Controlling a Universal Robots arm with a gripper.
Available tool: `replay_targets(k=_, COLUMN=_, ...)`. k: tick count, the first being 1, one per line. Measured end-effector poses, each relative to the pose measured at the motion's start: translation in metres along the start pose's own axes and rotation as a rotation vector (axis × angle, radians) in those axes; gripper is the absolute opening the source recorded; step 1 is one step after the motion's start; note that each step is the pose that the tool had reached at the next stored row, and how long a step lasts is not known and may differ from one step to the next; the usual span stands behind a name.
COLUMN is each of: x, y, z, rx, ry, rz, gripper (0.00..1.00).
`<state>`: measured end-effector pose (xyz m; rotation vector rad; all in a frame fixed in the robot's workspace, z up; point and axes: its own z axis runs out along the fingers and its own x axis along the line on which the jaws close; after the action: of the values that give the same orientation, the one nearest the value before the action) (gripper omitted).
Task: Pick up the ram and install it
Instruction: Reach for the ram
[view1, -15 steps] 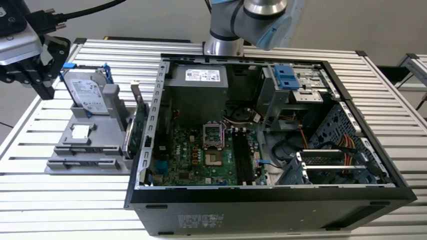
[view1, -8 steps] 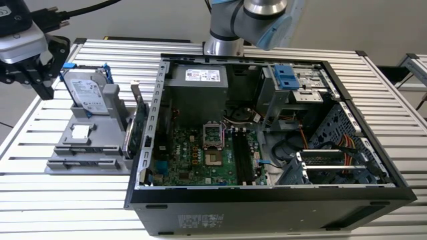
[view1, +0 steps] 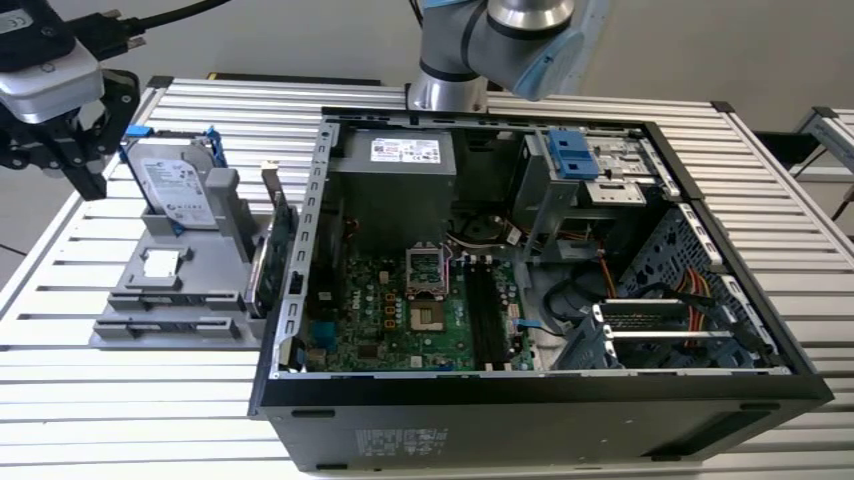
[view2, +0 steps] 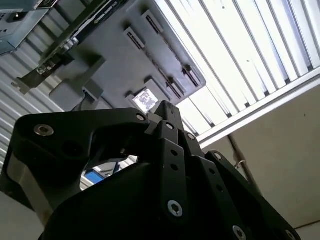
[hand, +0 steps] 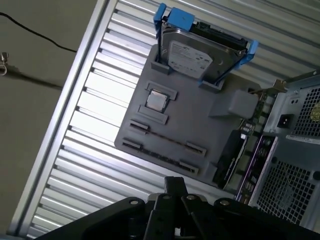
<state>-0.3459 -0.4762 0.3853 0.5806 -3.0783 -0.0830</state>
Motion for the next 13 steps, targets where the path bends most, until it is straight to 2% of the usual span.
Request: replay_targets(k=13, x=0.0000, y=0.0000, z=0.0000, rx=0.0008, ry=0.0073, rz=-0.128, gripper=0.00)
